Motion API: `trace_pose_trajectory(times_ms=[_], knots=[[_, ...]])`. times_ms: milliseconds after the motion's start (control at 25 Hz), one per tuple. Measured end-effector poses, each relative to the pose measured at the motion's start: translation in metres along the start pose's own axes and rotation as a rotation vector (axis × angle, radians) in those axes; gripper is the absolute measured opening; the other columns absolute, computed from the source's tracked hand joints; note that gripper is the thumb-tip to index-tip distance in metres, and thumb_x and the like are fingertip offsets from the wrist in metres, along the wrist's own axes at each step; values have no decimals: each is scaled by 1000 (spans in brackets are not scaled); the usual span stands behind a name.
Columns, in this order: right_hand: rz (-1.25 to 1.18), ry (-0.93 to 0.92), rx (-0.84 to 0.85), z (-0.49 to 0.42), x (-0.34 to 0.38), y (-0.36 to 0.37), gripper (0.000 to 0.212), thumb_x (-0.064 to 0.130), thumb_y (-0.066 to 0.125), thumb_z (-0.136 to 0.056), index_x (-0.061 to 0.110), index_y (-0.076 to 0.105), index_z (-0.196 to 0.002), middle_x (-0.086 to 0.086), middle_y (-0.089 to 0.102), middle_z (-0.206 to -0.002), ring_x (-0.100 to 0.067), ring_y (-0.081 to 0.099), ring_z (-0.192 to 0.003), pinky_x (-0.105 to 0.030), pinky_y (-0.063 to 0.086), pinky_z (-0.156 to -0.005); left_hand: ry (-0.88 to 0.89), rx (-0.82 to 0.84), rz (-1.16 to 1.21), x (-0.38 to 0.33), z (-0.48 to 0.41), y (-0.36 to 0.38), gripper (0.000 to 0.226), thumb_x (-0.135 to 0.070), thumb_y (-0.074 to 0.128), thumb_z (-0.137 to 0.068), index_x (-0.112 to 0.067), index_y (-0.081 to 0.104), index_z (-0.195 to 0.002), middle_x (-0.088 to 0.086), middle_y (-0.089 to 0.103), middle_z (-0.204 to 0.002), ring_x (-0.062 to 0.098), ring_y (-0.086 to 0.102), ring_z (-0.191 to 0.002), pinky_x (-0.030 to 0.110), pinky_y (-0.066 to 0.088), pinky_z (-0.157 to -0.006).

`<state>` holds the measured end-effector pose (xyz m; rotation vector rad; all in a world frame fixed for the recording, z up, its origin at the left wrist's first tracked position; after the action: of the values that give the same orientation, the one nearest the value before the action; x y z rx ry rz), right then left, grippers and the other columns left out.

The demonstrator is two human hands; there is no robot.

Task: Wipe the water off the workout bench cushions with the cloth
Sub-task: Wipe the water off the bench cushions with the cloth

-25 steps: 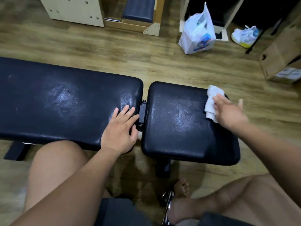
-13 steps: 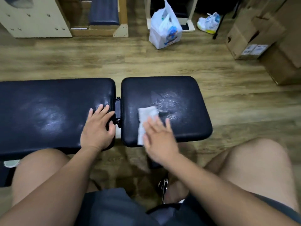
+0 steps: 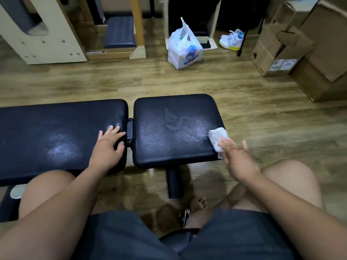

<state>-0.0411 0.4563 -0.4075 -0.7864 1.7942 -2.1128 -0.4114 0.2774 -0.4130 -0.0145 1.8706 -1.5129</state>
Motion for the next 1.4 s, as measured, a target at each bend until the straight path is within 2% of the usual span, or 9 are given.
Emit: trace_pose_trajectory(times_ms=[120,280,400,520,720,840,1080,1240,1400], knots=[[-332,442,-122,6,-35,-23,19,21,51,-94,11,67,-92,-19,69,-92,-36,64,-95,-33,40,-72,-52,-40,69,-11,10,-10,42,-7,55,-91,-14,57,-132,8,52,-142,23,36,-140,42,13,-121],[-1011,514,-306,23,-5,-40,22,10,54,-91,11,62,-70,-3,55,-62,-20,50,-65,-26,39,-52,20,-133,288,-77,32,-19,30,-6,63,-87,-14,67,-116,2,71,-110,16,64,-103,29,43,-104],[-1649,506,-98,32,40,-45,12,11,55,-88,6,66,-84,-6,68,-75,-22,60,-69,-32,47,-67,-175,135,797,-136,60,-2,17,-12,64,-91,-16,67,-107,6,72,-101,15,67,-93,22,49,-89],[-1881,498,344,41,82,-38,42,21,51,-87,-6,60,-118,-23,66,-113,-34,60,-103,-45,45,-97,-508,447,1223,-165,88,19,14,-24,63,-88,-15,66,-99,7,71,-95,22,67,-86,36,50,-89],[-1763,423,487,43,117,-26,42,33,54,-92,2,62,-120,-19,68,-115,-25,67,-95,-36,58,-78,-509,219,1258,-152,86,7,7,1,64,-86,-3,64,-92,11,68,-82,19,63,-71,26,54,-62],[-1337,218,389,39,119,-18,45,25,76,-76,11,62,-116,-12,70,-106,-17,69,-84,-35,58,-67,-503,243,1259,-140,81,3,12,5,65,-83,-5,59,-85,11,65,-79,19,60,-70,29,51,-64],[-1106,295,128,21,113,-20,21,-1,54,-88,12,66,-77,8,55,-46,-5,43,-40,-18,34,-42,-415,221,1155,-137,71,3,23,12,61,-82,-9,55,-76,2,58,-63,6,50,-51,14,38,-47],[-1243,293,256,20,107,-12,25,33,71,-81,10,70,-92,-19,71,-89,-22,60,-75,-36,44,-72,-430,272,1237,-132,65,5,15,2,63,-84,-11,55,-80,17,56,-79,20,52,-68,29,42,-61],[-1210,248,384,27,109,-4,67,11,86,-68,22,54,-125,4,63,-117,-9,65,-99,-24,51,-87,-407,318,1273,-134,65,4,14,-1,61,-86,-13,54,-82,11,60,-75,19,54,-64,31,43,-60]])
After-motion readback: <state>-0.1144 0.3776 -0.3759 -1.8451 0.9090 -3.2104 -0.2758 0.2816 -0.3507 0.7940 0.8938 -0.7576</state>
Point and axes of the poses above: each hand's wrist, its own z-axis away from the middle knuckle, its own y-axis out of the palm, x = y × z, the point moved 2 cm from there along -z, towards the middle knuckle
